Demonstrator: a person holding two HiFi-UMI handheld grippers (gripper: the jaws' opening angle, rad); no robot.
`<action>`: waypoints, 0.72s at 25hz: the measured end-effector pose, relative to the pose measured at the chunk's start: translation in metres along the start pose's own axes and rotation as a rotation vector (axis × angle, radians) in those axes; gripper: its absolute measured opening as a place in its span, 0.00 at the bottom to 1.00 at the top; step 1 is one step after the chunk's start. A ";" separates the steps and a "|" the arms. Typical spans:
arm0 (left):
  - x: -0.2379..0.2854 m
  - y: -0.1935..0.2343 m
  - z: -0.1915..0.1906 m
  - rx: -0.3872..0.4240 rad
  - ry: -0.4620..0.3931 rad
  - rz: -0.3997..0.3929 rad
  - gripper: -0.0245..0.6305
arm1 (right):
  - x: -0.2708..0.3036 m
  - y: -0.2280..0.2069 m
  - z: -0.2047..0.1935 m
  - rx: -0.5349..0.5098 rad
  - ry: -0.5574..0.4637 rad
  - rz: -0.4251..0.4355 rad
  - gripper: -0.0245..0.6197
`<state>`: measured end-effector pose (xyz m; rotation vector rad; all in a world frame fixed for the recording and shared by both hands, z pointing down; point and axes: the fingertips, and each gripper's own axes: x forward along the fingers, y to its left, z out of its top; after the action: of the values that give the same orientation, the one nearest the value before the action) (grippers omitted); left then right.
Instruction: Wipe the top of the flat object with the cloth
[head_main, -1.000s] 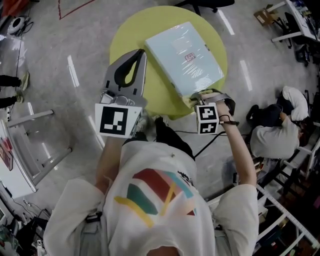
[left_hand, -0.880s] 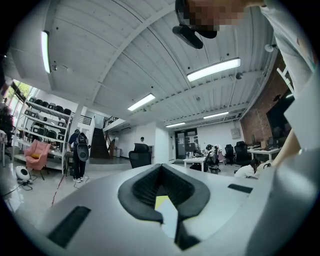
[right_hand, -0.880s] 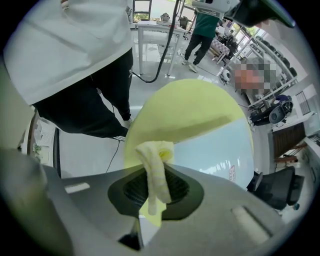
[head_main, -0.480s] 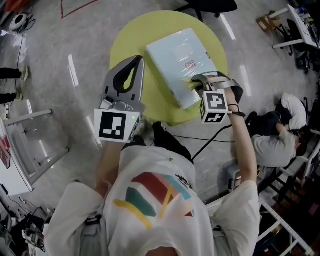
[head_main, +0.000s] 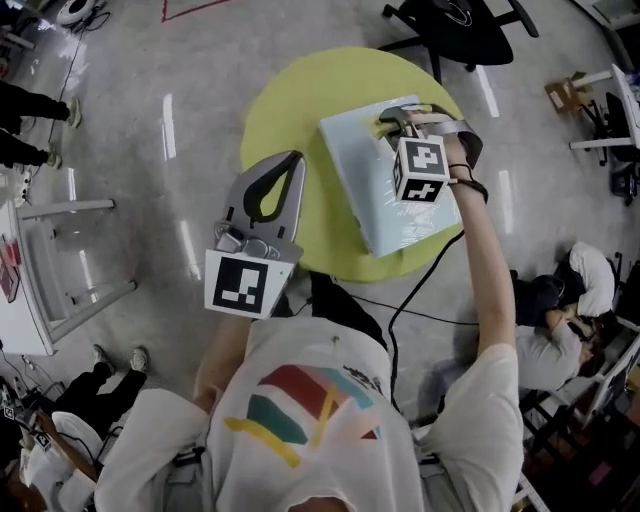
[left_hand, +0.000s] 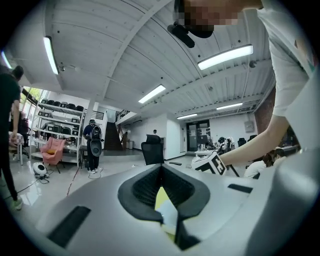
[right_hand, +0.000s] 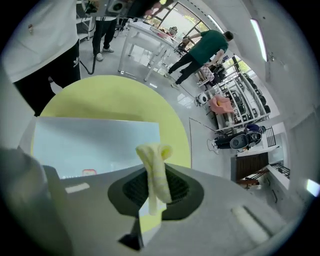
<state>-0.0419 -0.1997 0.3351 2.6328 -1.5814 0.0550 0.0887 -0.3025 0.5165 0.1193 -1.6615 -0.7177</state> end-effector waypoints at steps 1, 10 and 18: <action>-0.001 0.002 0.000 -0.010 0.002 0.006 0.06 | 0.010 -0.006 0.001 0.004 -0.010 0.009 0.08; -0.001 0.005 -0.008 -0.021 0.036 0.015 0.06 | 0.063 -0.007 -0.008 -0.060 0.035 0.092 0.08; 0.000 0.010 -0.012 -0.028 0.040 0.018 0.06 | 0.057 0.026 -0.003 -0.094 0.031 0.194 0.08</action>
<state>-0.0503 -0.2032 0.3469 2.5800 -1.5817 0.0850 0.0866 -0.3087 0.5789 -0.0962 -1.5821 -0.6419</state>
